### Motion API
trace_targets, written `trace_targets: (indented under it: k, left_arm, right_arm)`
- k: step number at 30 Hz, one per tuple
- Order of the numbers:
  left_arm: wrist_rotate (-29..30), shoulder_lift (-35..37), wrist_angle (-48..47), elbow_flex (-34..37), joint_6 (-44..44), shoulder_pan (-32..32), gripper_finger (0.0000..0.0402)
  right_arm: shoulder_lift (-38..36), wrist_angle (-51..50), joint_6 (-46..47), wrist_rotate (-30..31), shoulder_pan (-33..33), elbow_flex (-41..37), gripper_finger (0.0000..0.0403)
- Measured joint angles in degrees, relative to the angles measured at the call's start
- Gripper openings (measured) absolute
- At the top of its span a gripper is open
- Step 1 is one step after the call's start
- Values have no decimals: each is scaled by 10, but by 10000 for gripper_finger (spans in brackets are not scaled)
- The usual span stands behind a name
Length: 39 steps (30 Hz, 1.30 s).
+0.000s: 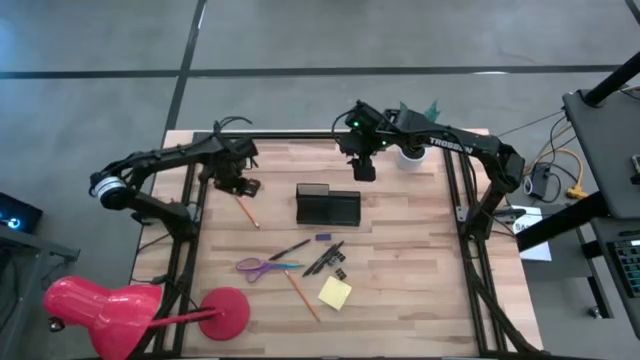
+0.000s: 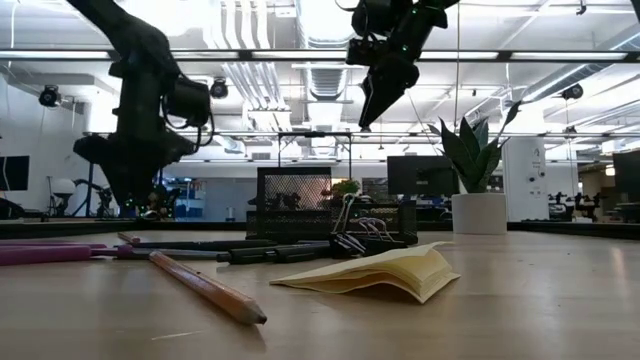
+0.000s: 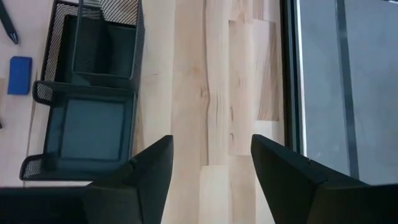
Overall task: Pick and place office supplies into organizer
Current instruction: Put the top pencil into the desk organizer
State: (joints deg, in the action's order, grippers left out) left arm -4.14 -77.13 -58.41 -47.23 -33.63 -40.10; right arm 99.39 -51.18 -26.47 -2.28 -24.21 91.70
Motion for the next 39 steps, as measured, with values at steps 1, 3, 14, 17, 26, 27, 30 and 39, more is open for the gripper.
trace_targets:
  k: [1,3,14,17,26,27,30,39]
  left_arm:
    - [3,0,12,5,-18,-3,124]
    - [16,1,33,13,-55,-14,125]
    - [36,0,69,28,-202,-79,125]
    - [63,-7,82,28,-215,-80,125]
    - [58,-48,88,49,-289,-86,125]
    - [58,-50,90,50,-290,-86,125]
    - [69,-53,100,55,-291,-86,125]
    - [115,-53,115,60,-293,-90,124]
  right_arm:
    - [0,0,3,1,0,0,208]
    - [0,1,10,1,-2,0,208]
    - [0,31,57,10,-2,0,208]
    - [0,36,65,10,-2,0,208]
    - [0,37,66,10,-2,0,208]
    - [0,37,66,10,-2,0,208]
    - [0,38,66,10,-2,0,208]
    - [0,60,81,10,-2,-1,208]
